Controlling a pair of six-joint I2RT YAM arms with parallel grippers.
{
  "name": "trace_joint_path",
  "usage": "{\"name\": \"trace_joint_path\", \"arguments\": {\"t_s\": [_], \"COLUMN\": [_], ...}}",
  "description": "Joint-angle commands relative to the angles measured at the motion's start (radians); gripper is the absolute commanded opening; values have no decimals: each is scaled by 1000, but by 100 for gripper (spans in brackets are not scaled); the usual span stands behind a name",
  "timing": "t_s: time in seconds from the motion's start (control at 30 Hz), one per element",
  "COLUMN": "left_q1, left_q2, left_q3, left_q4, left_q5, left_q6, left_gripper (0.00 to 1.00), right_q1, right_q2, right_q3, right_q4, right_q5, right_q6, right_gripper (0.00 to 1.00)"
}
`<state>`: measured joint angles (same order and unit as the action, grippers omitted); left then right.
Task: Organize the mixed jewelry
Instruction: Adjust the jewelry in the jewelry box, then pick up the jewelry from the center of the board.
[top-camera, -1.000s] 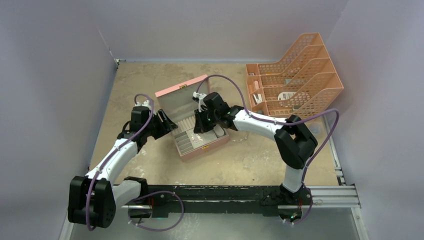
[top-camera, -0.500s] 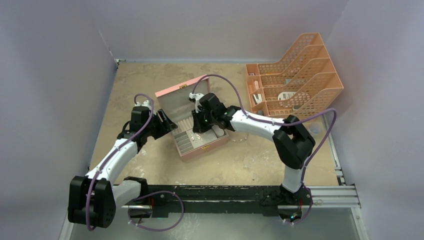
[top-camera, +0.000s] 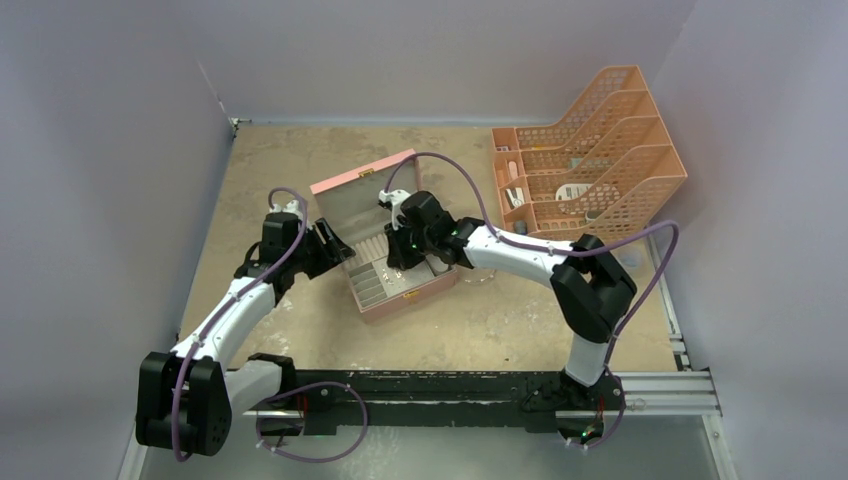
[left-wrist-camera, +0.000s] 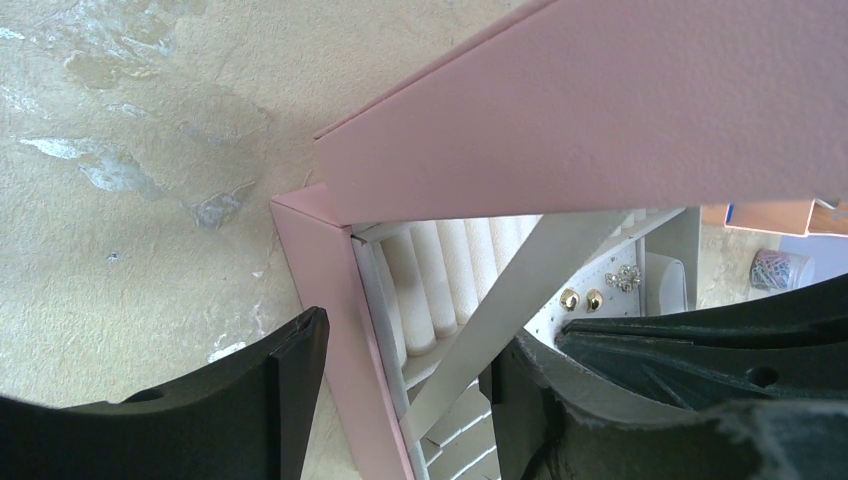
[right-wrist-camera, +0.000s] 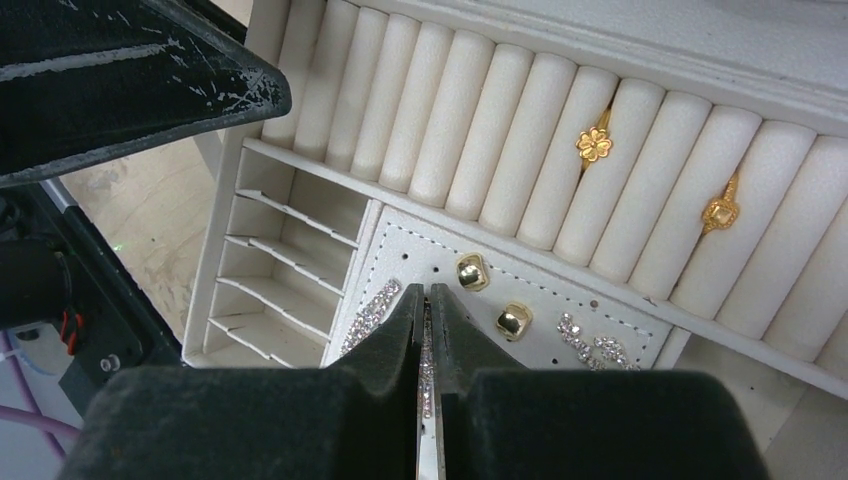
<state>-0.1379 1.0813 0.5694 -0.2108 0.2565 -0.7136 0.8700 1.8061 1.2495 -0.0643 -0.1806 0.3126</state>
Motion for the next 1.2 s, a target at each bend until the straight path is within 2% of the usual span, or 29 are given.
{"name": "trace_joint_path", "arguments": {"t_s": [0.0, 0.17, 0.37, 0.57, 0.67, 0.77, 0.87, 1.0, 1.17], "left_q1": [-2, -2, -2, -2, -2, -2, -2, -2, -2], "left_q2": [-18, -18, -21, -38, -64, -98, -128, -182, -231], "left_q3": [27, 29, 30, 44, 50, 58, 76, 97, 119], "left_q4": [19, 19, 14, -14, -33, -57, -105, -153, -168], "left_q5": [-7, -5, -6, -8, -14, -33, -55, -81, -100], "left_q6": [17, 17, 17, 17, 13, 13, 12, 13, 18], "left_gripper": [56, 56, 56, 56, 56, 57, 57, 58, 59], "right_q1": [30, 48, 39, 0, -21, -55, -100, -170, -243], "right_q2": [44, 55, -10, -176, -282, -359, -407, -417, -275], "right_q3": [44, 69, 67, 19, -59, -116, -129, -85, -58], "right_q4": [-67, -96, -81, 44, 135, 169, 75, -196, -451], "right_q5": [84, 141, 84, 61, 72, 118, 278, 551, 556], "right_q6": [4, 26, 75, 128, 139, 181, 281, 457, 584], "right_gripper": [6, 9, 18, 38, 44, 45, 44, 43, 43]}}
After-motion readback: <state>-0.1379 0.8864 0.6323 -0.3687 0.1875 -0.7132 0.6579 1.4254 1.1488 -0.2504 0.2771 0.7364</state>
